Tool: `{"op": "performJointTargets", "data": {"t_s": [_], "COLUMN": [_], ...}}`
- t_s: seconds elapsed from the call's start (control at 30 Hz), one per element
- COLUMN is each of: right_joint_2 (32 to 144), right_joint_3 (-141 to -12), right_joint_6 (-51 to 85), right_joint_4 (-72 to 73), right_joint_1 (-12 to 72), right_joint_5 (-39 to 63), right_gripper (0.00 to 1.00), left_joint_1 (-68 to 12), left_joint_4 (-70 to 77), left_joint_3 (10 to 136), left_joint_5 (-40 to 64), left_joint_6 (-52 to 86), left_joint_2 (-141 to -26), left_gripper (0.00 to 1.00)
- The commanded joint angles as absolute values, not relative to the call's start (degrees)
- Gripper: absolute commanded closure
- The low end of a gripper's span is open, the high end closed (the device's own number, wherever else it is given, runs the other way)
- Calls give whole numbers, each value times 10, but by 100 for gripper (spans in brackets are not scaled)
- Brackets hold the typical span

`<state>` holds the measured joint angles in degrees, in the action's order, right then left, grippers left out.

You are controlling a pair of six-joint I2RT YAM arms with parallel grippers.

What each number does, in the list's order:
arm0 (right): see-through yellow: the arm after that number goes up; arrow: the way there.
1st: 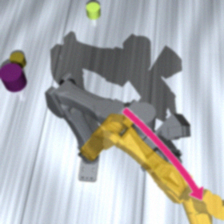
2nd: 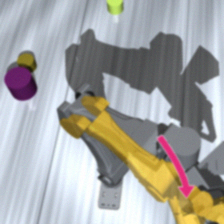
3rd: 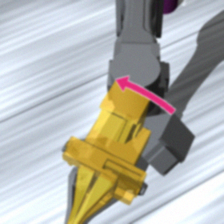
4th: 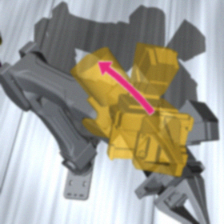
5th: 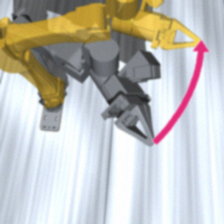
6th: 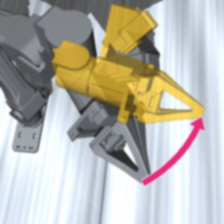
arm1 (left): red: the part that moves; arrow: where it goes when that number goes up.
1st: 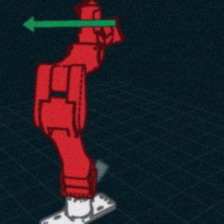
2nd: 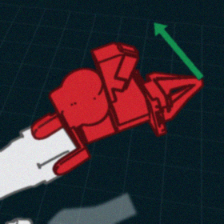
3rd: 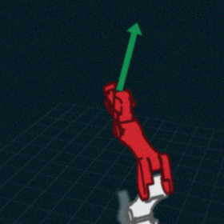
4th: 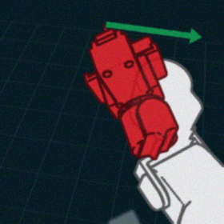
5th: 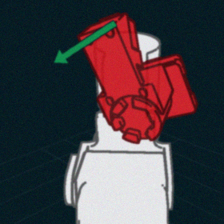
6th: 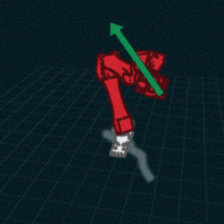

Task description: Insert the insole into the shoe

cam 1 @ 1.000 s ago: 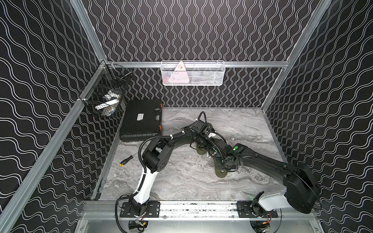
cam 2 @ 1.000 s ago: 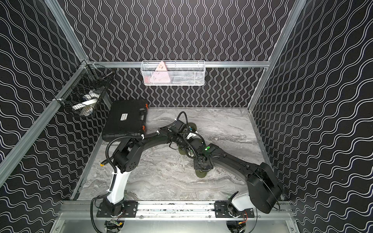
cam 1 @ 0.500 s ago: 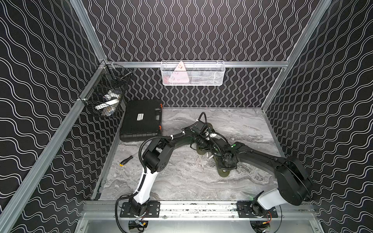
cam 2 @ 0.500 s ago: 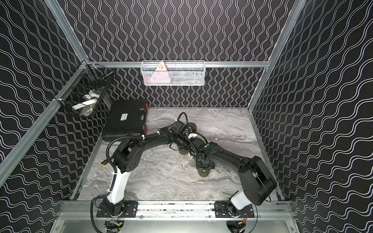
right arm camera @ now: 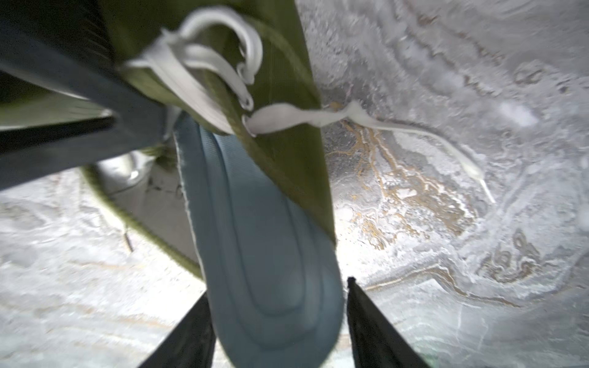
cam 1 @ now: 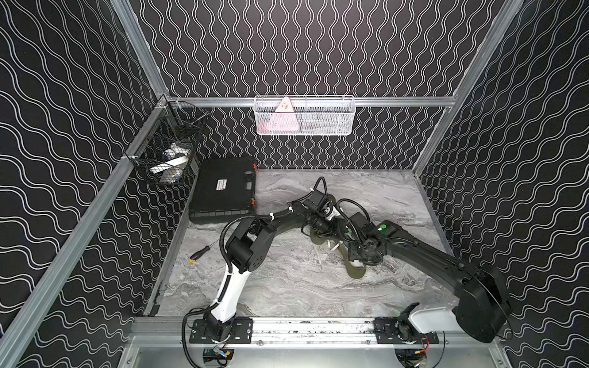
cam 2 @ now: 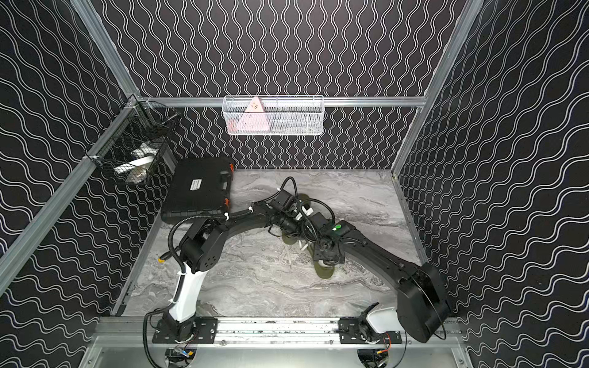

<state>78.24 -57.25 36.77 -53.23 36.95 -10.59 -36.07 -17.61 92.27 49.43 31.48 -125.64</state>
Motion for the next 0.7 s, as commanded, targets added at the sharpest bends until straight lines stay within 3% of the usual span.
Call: {"op": "performJointTargets", "data": {"t_s": [0.0, 0.13, 0.33, 0.5, 0.67], "right_joint_2": [759, 760, 779, 738, 651], "right_joint_3": [-585, -576, -585, -560, -526], "right_joint_6": [379, 370, 392, 520, 631], "right_joint_4": [-576, -551, -551, -566, -528], "right_joint_1": [370, 370, 376, 377, 375], "right_joint_5": [-116, -110, -78, -111, -161], "right_gripper": [33, 34, 46, 46, 45], "left_joint_1": [-362, -361, -361, -362, -373], "left_joint_4": [-181, -173, -176, -162, -23], "left_joint_3": [928, 927, 925, 906, 828], "left_joint_5": [505, 502, 499, 487, 441], "left_joint_6": [314, 321, 324, 348, 465], "left_joint_2": [-1254, -1254, -1251, -1242, -1206], "left_gripper": [100, 100, 100, 100, 100]}}
